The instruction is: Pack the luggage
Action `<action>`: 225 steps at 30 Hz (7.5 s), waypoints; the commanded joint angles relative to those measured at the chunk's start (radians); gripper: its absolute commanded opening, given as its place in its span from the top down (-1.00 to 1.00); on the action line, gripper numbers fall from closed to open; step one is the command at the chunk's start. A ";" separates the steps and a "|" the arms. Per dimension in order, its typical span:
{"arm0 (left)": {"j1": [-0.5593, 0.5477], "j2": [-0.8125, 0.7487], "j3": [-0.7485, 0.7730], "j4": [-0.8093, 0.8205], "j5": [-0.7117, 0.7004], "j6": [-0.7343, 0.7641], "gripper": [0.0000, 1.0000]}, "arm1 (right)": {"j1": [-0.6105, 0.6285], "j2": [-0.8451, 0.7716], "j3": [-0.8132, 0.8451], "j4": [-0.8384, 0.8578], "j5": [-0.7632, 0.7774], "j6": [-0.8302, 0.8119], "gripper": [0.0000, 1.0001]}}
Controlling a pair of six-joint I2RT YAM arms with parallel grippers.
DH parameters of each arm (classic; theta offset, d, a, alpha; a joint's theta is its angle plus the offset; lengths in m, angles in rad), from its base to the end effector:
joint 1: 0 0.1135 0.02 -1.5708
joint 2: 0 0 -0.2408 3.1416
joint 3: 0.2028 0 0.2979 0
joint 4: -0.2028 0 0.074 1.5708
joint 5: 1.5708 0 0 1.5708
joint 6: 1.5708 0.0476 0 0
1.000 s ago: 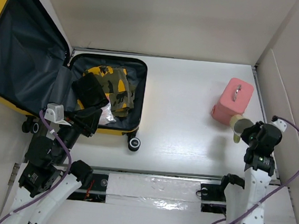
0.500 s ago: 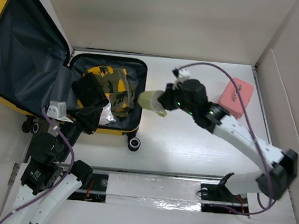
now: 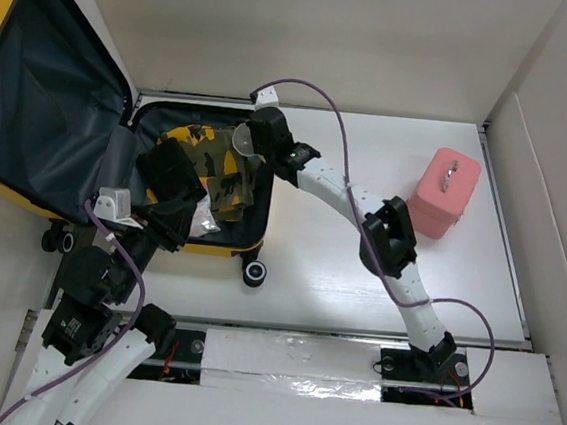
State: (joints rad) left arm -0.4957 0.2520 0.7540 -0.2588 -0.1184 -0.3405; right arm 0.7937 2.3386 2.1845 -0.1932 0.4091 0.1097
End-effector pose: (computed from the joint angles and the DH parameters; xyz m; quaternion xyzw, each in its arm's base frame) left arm 0.1183 -0.0576 0.3957 0.0012 0.6168 -0.2859 0.7334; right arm 0.4310 0.4112 0.2612 -0.1589 0.7943 0.0958 0.5785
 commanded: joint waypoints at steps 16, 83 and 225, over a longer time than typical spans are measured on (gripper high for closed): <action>0.002 0.038 -0.004 0.053 -0.004 -0.003 0.30 | 0.147 -0.031 -0.198 0.413 0.367 -0.194 -0.06; 0.002 0.107 -0.010 0.076 0.013 -0.002 0.48 | -0.231 -1.014 -0.908 0.313 -0.128 0.097 1.00; 0.845 0.837 0.419 -0.281 -0.796 -0.110 0.21 | -0.255 -1.142 -1.367 0.367 -0.684 0.084 0.51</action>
State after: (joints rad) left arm 0.3496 1.1099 1.1854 -0.5732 -0.9176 -0.4446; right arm 0.5568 1.1782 0.7715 0.1814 -0.3012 0.2054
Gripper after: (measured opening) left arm 0.394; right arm 0.244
